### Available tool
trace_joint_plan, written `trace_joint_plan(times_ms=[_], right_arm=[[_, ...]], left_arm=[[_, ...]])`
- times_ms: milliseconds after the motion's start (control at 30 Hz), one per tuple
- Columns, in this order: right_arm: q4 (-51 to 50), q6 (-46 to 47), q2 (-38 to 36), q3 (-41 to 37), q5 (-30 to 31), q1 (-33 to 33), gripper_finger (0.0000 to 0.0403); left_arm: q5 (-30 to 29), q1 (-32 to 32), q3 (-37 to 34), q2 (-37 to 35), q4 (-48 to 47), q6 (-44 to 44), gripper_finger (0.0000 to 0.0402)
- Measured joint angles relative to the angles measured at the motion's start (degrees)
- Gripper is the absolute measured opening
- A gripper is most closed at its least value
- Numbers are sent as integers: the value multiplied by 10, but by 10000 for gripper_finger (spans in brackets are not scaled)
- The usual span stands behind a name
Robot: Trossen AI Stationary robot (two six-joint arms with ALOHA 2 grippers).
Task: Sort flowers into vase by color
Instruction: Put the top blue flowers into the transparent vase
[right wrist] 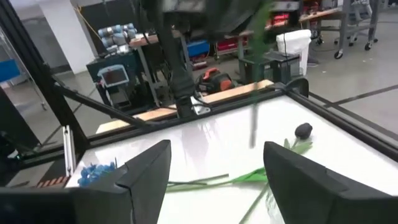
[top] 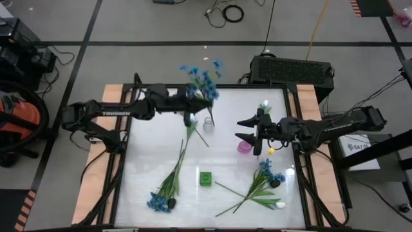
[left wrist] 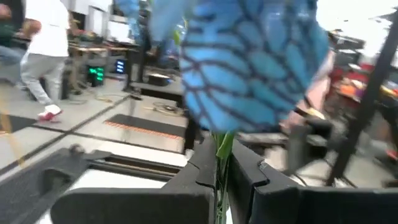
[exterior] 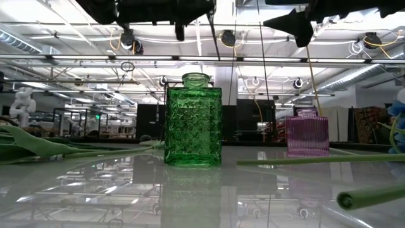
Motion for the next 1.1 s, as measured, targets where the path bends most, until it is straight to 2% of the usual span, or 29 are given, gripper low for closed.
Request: trace_joint_plan(times_ms=[100, 333, 533, 733, 1100], right_arm=[[0, 0, 5, 0, 0, 0, 247], [0, -13, 7, 0, -1, -2, 246], [0, -4, 7, 0, -3, -2, 247], [-5, 9, 7, 0, -5, -1, 247], [-4, 4, 7, 0, -5, -1, 247]], left_arm=[[0, 9, -17, 2, 4, -17, 15], [14, -32, -81, -3, 54, -19, 15], [-45, -39, -110, -5, 162, -21, 15], [-29, -19, -110, -4, 101, -13, 15], [-65, 12, -110, -2, 72, 14, 15]])
